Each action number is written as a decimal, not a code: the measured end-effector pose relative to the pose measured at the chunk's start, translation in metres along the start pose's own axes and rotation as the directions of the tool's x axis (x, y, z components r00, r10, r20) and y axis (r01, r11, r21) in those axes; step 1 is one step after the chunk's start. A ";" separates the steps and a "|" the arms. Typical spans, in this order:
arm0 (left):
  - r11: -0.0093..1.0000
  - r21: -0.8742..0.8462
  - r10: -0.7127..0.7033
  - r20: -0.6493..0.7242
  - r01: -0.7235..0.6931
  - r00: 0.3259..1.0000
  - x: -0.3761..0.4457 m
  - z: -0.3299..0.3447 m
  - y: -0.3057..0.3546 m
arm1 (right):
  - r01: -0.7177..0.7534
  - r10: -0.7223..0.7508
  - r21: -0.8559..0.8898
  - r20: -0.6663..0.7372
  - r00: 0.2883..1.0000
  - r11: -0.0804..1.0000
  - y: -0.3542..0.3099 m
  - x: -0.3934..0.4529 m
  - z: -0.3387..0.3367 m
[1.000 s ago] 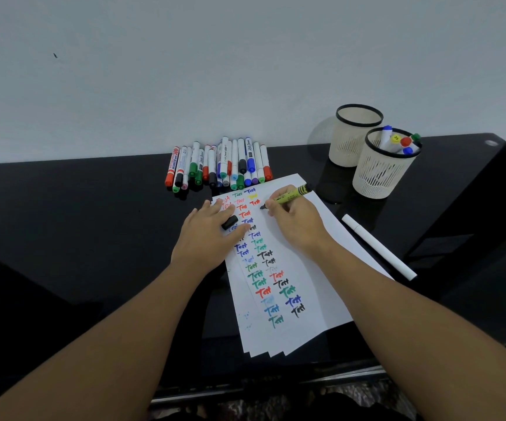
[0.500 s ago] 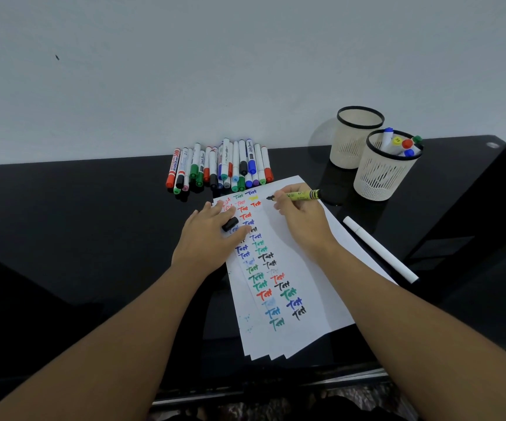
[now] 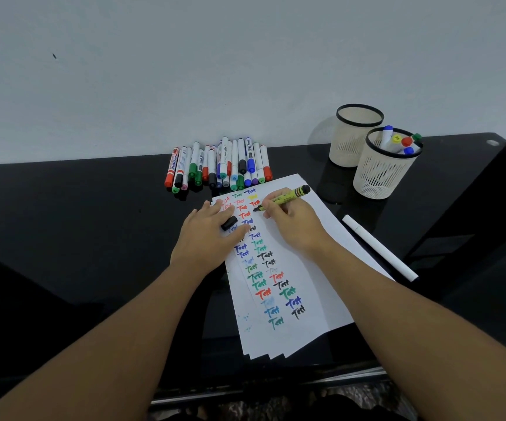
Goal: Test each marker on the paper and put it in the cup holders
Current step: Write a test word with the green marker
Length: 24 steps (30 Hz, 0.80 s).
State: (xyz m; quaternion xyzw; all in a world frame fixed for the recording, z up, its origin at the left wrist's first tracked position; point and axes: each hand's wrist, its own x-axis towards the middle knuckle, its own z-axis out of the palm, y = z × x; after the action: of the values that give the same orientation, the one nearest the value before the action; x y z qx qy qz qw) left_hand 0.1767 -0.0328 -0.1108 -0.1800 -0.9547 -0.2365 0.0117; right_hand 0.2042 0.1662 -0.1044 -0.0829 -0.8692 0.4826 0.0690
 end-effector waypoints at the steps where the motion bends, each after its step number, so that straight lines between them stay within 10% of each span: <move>1: 1.000 0.003 0.001 -0.001 -0.001 1.000 0.000 0.000 0.000 | -0.005 0.005 -0.009 -0.015 1.000 1.000 0.001 0.001 0.000; 24: 1.000 0.010 0.012 -0.002 -0.012 1.000 0.001 0.001 -0.001 | -0.029 0.028 -0.021 -0.060 0.998 0.999 -0.001 -0.001 -0.003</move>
State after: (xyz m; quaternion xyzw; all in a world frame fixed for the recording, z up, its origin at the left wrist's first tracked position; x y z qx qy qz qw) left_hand 0.1756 -0.0333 -0.1123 -0.1856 -0.9548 -0.2319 0.0152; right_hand 0.2055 0.1677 -0.1021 -0.1103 -0.8708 0.4711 0.0872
